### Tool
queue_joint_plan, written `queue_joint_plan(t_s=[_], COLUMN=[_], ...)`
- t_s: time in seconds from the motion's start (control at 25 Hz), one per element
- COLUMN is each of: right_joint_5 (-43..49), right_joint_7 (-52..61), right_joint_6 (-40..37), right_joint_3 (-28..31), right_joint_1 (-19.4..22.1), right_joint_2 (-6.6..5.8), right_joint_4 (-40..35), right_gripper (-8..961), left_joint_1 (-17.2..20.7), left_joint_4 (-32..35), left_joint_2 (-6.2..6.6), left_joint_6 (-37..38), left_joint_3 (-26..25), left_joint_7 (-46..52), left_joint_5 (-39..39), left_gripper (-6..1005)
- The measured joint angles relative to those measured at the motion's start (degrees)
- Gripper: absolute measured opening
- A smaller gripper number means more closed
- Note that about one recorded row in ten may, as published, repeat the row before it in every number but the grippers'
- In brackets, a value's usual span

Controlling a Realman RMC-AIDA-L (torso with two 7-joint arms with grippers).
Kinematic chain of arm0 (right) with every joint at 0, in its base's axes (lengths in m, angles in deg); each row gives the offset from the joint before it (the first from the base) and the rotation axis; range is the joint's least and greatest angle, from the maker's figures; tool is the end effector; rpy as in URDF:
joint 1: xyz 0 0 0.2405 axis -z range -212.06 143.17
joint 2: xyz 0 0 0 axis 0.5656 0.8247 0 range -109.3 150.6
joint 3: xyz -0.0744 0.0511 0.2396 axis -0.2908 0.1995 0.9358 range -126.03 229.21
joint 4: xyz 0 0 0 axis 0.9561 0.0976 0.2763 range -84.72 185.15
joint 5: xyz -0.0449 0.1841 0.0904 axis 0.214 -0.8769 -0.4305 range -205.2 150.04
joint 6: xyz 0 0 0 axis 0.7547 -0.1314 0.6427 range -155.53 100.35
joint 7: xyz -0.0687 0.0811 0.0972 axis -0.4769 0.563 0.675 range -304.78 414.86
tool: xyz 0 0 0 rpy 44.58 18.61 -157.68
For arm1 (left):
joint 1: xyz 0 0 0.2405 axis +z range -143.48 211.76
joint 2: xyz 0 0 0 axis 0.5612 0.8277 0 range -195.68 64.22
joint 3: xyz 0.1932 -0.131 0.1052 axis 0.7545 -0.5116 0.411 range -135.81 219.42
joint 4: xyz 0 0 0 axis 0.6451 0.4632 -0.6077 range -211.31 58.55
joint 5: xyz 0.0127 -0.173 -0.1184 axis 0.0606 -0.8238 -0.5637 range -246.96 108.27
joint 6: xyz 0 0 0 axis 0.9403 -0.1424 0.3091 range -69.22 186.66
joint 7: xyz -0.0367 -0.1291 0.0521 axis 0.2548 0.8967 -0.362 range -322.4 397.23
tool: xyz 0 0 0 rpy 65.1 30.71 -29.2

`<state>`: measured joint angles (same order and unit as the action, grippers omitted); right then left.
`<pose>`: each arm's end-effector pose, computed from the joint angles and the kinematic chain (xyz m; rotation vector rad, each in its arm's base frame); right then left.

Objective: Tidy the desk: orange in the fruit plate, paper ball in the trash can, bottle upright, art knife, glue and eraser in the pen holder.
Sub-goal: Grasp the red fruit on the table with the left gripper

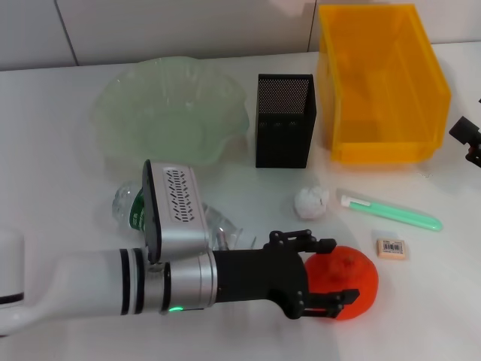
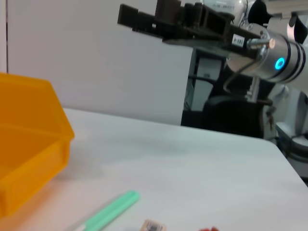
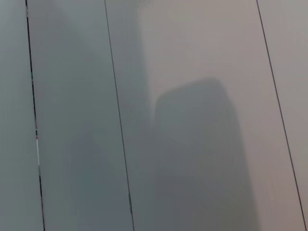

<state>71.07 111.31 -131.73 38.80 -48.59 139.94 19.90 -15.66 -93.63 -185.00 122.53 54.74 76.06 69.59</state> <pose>0.3343 0.2392 0.0692 -2.0250 0.4578 1.0981 -0.1820 0.2832 -0.1629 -3.0033 -0.2435 -0.7465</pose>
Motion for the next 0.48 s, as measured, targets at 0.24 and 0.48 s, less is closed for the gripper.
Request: queue_joint_plan(t_s=[0.24,0.48], right_joint_5=[0.1,0.1], right_joint_7=[0.0,0.0], right_joint_6=[-0.1,-0.3], right_joint_3=[0.0,0.1], right_joint_1=[0.3,0.4], right_joint_2=[-0.02,-0.11], right_joint_4=[0.0,0.0], right_gripper=[802,802], left_joint_1=[1.7,1.6], left_joint_4=[-3.1,-5.0], left_joint_2=[0.01,0.00], left_joint_6=[-6.4,-9.5], left_joint_3=[-12.8,-14.7], left_joint_7=[-0.5,-0.3], left_joint_5=[14.5,17.1], left_gripper=[776,768])
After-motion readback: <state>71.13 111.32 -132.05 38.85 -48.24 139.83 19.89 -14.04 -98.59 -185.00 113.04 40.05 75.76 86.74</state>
